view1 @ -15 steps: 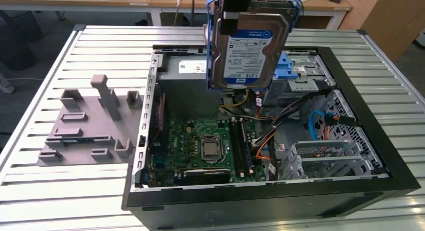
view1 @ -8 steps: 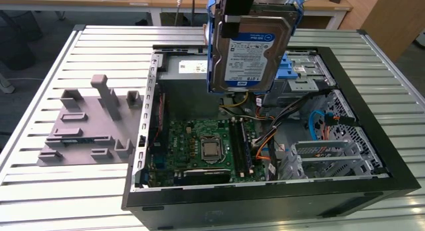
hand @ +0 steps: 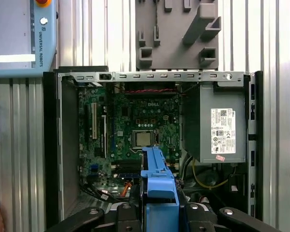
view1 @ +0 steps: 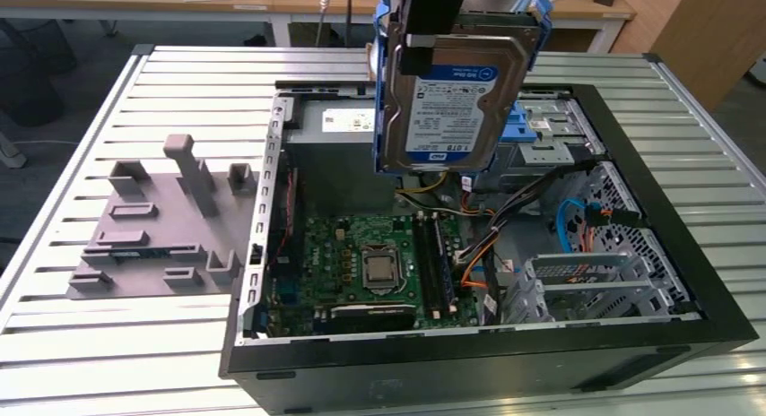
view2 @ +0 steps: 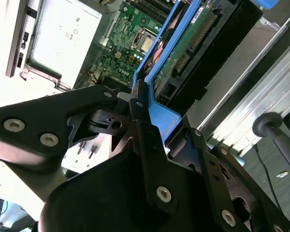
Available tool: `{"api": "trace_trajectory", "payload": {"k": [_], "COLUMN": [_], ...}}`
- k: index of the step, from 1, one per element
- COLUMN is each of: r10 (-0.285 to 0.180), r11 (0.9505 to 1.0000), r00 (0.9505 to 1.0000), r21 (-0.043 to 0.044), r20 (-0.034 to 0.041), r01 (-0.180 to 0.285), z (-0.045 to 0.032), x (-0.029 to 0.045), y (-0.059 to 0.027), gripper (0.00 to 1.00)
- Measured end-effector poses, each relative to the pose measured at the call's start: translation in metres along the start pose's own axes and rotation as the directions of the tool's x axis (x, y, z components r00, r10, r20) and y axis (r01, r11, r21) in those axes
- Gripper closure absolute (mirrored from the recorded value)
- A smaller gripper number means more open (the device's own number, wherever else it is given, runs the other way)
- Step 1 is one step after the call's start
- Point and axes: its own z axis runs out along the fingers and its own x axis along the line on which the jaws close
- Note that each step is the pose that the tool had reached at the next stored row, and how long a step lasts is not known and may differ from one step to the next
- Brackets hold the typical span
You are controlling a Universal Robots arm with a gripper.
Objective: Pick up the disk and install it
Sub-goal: 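Insert the disk into the insertion slot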
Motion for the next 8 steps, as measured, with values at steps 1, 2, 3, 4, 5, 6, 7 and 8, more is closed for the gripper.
{"api": "trace_trajectory", "payload": {"k": [1,2,3,4,5,6,7,8], "r10": [0.000,0.000,0.000,0.000,0.000,0.000,0.000,0.000], "r11": [1.0000,1.0000,1.0000,1.0000,1.0000,1.0000,1.0000,1.0000], "r00": [1.0000,1.0000,1.0000,1.0000,1.0000,1.0000,1.0000,1.0000], "r21": [0.0000,0.0000,0.0000,-0.0001,-0.0001,-0.0001,-0.0001,0.0000], "r20": [0.0000,0.0000,-0.0001,-0.0001,-0.0001,-0.0001,0.0000,0.0001], "r01": [0.000,0.000,0.000,0.000,0.000,0.000,0.000,0.000], "z": [0.0000,0.0000,-0.0001,-0.0001,-0.0001,-0.0002,-0.0002,-0.0001], "x": [0.0012,0.0025,0.0041,0.0059,0.0080,0.0104,0.0136,0.0166], "y": [0.0000,-0.0001,-0.0001,-0.0003,-0.0004,-0.0006,-0.0009,-0.0012], "gripper": [0.64,0.64,0.64,0.64,0.64,0.64,0.64,0.64]}}
